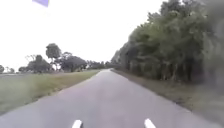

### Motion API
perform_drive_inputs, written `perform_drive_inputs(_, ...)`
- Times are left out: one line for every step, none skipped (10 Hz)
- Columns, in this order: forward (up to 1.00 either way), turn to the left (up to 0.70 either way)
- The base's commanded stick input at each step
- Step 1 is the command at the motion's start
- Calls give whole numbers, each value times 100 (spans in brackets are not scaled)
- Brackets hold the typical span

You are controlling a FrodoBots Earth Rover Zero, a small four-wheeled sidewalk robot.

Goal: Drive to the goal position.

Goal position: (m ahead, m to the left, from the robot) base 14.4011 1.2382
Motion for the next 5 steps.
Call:
perform_drive_inputs(83,3)
perform_drive_inputs(83,3)
perform_drive_inputs(83,3)
perform_drive_inputs(83,3)
perform_drive_inputs(83,3)
